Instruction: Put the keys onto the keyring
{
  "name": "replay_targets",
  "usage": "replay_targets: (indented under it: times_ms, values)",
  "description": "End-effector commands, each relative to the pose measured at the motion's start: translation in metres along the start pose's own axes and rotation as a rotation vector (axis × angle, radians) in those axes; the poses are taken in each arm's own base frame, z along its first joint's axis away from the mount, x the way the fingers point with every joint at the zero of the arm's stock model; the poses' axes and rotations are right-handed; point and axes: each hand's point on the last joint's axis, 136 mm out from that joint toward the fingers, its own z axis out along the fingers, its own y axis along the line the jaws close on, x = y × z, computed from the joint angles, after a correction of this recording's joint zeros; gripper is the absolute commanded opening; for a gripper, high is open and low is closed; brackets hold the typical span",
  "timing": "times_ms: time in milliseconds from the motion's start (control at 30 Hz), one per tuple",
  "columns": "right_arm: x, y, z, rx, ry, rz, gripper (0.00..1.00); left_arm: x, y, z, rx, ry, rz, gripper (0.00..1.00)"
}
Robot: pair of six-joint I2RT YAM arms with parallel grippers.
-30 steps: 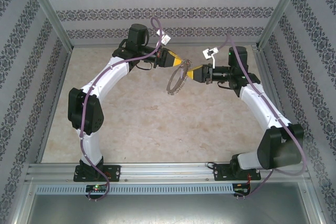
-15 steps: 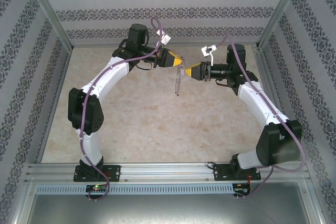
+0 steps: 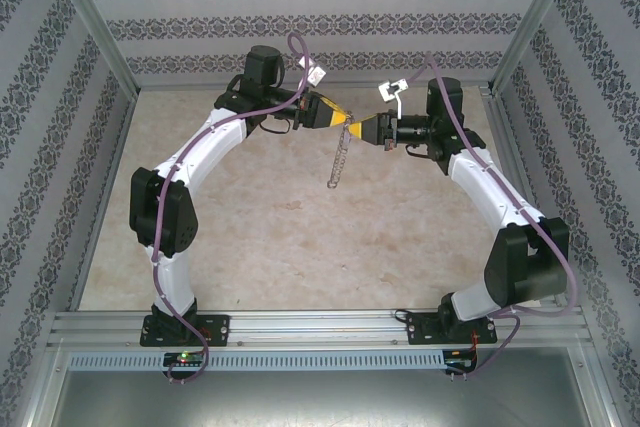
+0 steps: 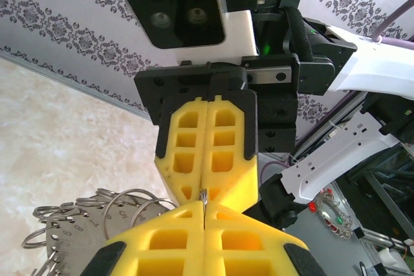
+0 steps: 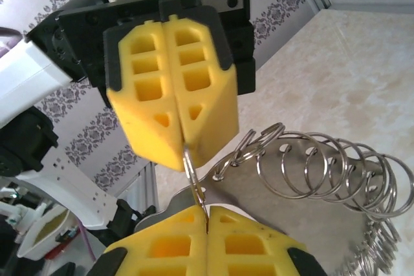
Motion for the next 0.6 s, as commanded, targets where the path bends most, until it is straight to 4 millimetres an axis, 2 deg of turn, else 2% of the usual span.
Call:
replay_targets:
  times_ms: [0,567]
  values:
    - [-0.003,0.010,0.003,-0.035,0.003,-0.046,0.00,-0.015,-0.027,0.000,0.051,-0.016,0.087,0.00]
    - [0.004,0.017,0.027,-0.086,0.049,-0.044,0.00,-0.014,-0.026,0.003,0.054,-0.019,0.082,0.00]
